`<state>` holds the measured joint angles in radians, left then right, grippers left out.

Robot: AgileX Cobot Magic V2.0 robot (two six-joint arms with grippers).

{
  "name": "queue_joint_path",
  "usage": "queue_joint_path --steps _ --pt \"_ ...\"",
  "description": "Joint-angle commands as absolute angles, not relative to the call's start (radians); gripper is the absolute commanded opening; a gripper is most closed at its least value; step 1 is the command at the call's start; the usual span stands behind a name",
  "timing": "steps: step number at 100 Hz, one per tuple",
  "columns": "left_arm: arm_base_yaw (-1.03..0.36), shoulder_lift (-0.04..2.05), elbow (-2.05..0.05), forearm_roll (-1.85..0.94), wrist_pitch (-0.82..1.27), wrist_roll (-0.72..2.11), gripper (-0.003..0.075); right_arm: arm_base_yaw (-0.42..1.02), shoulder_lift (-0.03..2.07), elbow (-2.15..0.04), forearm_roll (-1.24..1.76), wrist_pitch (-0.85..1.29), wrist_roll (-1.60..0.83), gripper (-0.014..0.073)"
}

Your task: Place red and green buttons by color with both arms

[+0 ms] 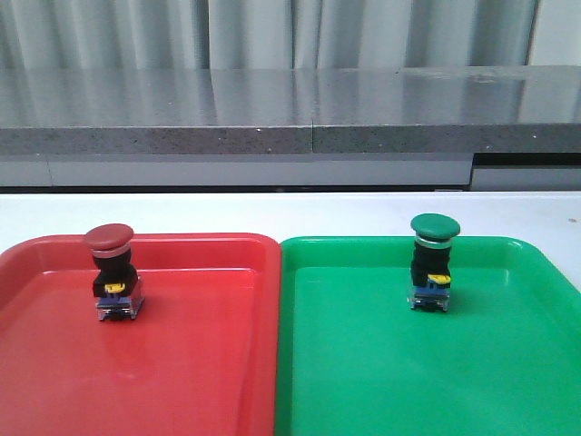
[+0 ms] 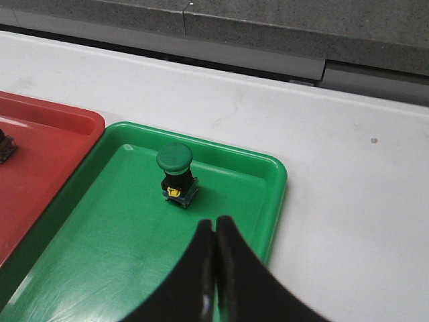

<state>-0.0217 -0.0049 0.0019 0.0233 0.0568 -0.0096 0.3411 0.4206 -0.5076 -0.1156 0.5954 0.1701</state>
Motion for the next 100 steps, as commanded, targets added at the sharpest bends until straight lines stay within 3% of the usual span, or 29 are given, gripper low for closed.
queue_joint_path --steps 1,22,72,100 --pt "-0.023 -0.034 0.044 0.021 -0.028 -0.021 -0.0019 0.337 0.425 -0.522 -0.145 0.508 0.168 -0.0069" --pt "-0.023 -0.034 0.044 0.021 -0.028 -0.021 -0.002 0.321 0.355 -0.45 -0.149 0.41 0.166 -0.0069" --pt "-0.023 -0.034 0.044 0.021 -0.028 -0.021 -0.0019 -0.007 0.037 -0.155 -0.027 0.189 0.138 -0.0069" --pt "-0.023 -0.034 0.044 0.021 -0.028 -0.021 -0.0019 -0.06 -0.031 -0.042 -0.028 0.073 0.138 -0.0069"
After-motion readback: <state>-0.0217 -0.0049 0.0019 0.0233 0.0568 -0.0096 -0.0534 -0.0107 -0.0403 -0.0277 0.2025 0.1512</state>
